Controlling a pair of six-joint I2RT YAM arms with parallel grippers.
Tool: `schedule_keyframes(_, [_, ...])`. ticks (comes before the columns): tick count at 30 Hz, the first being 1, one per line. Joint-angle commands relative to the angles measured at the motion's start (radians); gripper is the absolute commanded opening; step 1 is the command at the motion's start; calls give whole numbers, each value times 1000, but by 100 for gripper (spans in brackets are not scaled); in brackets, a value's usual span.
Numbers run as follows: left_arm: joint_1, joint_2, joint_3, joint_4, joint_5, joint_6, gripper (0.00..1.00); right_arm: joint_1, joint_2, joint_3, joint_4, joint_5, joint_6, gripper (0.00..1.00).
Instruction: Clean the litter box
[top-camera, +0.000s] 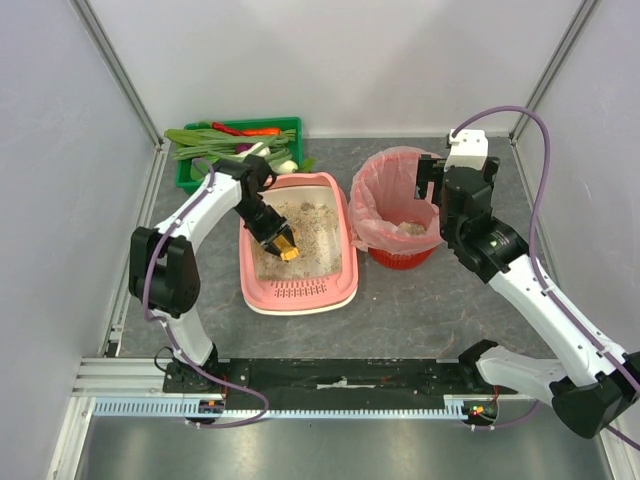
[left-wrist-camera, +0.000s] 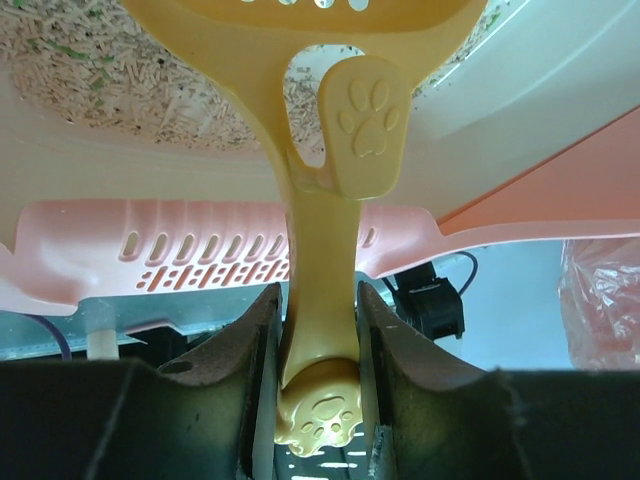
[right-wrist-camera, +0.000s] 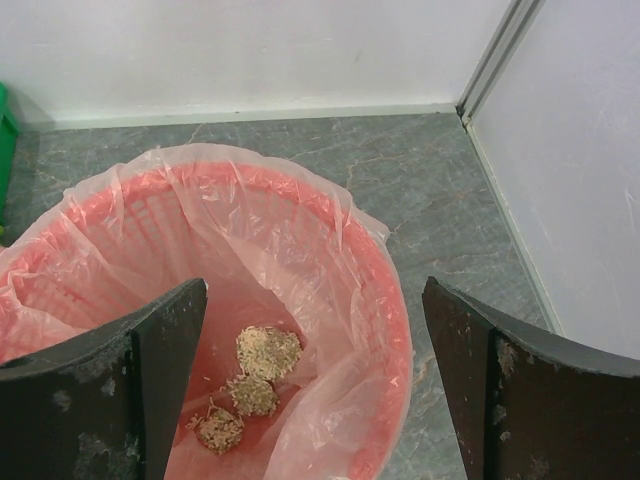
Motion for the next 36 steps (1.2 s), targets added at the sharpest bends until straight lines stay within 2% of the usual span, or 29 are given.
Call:
schedule_keyframes(1, [5,26,45,-12,-48,-32,2,-3,0,46,32,9,-19,98])
schedule_keyframes(15, [5,21,22,30,-100,-66,2,-3,22,56,32,-4,-37,98])
schedule_keyframes(36, [-6,46,85,87,-244,107,2,-3,19,59,32,-14,-46,98])
